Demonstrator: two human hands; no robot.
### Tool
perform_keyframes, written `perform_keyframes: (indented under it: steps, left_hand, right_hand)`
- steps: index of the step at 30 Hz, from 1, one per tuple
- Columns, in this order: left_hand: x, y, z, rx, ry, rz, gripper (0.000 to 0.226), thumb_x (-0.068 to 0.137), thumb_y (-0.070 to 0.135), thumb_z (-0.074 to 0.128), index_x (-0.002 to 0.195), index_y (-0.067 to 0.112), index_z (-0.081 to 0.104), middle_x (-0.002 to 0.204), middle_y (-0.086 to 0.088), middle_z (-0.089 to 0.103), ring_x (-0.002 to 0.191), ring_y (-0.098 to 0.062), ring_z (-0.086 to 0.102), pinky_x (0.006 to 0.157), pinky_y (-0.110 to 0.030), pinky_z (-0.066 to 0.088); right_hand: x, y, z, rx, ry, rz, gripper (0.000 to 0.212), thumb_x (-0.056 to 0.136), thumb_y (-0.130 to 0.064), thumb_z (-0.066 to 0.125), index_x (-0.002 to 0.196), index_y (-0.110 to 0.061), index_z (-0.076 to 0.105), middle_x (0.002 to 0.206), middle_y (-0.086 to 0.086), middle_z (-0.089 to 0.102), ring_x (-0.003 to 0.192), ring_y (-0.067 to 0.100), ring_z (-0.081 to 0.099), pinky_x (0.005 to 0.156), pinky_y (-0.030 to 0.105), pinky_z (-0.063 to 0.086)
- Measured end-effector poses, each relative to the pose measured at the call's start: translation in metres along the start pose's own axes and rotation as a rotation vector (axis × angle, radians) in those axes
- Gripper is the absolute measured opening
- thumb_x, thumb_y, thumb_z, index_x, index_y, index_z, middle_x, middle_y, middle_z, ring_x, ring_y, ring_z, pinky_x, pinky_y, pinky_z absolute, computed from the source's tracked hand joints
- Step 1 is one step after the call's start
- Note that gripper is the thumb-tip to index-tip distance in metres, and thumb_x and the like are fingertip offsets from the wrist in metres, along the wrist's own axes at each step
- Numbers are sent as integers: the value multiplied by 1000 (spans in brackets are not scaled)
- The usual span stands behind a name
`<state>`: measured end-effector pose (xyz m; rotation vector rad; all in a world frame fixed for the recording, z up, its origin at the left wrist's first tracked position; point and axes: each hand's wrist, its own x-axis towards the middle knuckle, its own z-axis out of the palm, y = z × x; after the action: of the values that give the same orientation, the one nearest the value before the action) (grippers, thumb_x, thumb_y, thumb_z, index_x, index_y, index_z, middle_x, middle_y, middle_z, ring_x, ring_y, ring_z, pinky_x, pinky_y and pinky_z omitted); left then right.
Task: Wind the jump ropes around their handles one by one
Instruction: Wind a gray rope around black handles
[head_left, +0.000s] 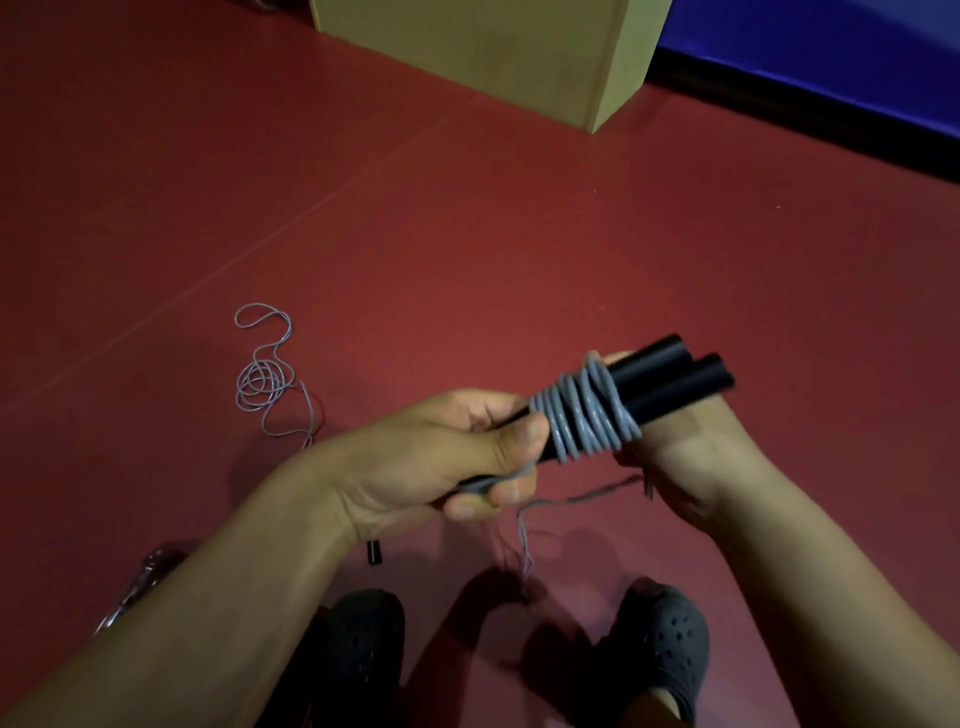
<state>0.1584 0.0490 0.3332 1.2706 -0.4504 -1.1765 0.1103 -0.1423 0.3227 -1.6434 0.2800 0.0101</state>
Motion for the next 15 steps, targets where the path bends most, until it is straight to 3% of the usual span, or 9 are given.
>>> perform_keyframes:
  steps: [2, 4, 8, 11, 15]
  left_hand:
    - [1, 0, -1, 50, 66, 55, 63, 86, 39, 58, 109, -18, 44, 59, 3, 48, 39, -1, 34, 40, -10, 30]
    - [2, 1, -4, 83, 135, 96, 60, 88, 37, 54, 110, -19, 45, 59, 3, 50, 39, -3, 34, 41, -11, 30]
    - [7, -2, -7, 85, 287, 136, 59, 87, 36, 54, 109, -19, 50, 59, 3, 53, 40, -5, 36, 42, -13, 33]
    - [10, -5, -5, 87, 334, 162, 37, 87, 35, 55, 88, -1, 57, 59, 2, 54, 40, -6, 39, 42, -14, 33]
    - [11, -1, -4, 38, 427, 179, 34, 88, 41, 63, 89, 7, 59, 58, 4, 53, 41, -6, 39, 41, -14, 31]
  right_hand:
    - [2, 5, -1, -28, 20, 54, 24, 72, -14, 59, 51, -21, 49, 49, -5, 33, 48, 11, 25, 47, 30, 18]
    - [2, 3, 0, -20, 10, 85, 29, 88, -5, 57, 62, -16, 51, 46, -5, 40, 44, 12, 26, 47, 31, 16]
    - [1, 0, -4, -81, 1, 71, 33, 102, -20, 45, 72, -10, 56, 51, -2, 55, 45, 11, 37, 47, 24, 29]
    - [2, 1, -6, -133, 44, 66, 31, 101, -26, 46, 75, -12, 55, 52, -1, 57, 47, 11, 43, 52, 25, 36]
    - [4, 2, -9, -63, 74, 97, 37, 103, -36, 42, 75, -13, 51, 56, 5, 55, 47, 15, 43, 52, 28, 36]
